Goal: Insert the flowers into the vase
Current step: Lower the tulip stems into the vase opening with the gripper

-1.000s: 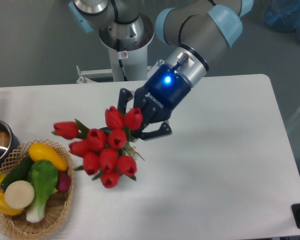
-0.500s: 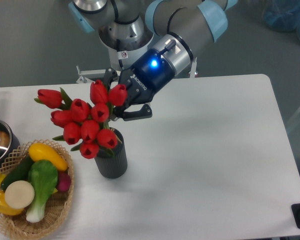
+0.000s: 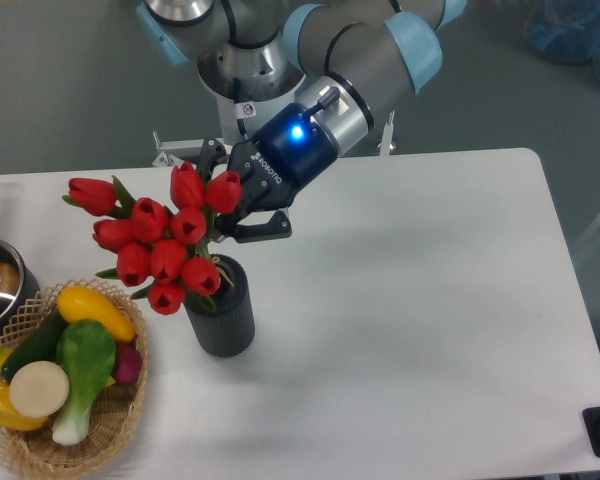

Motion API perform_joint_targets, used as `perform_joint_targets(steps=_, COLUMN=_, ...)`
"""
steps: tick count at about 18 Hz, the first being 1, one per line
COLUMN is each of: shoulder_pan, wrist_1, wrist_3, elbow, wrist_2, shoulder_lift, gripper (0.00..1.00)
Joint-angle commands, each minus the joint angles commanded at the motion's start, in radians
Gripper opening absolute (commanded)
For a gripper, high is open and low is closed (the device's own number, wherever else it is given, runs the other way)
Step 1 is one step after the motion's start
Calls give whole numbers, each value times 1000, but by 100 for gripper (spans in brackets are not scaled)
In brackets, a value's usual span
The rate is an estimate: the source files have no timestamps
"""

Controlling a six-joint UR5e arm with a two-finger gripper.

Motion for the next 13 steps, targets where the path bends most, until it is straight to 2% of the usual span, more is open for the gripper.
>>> perform_joint_targets(steps=9, shoulder_pan=-5, wrist_1=0, wrist_3=77, elbow=-81, wrist_2=11, shoulder_lift=5, gripper=3)
perform_joint_targets(steps=13, shoulder_pan=-6, wrist_1=0, wrist_3=123, elbow=-94, wrist_2=21, shoulder_lift=-11, gripper=6)
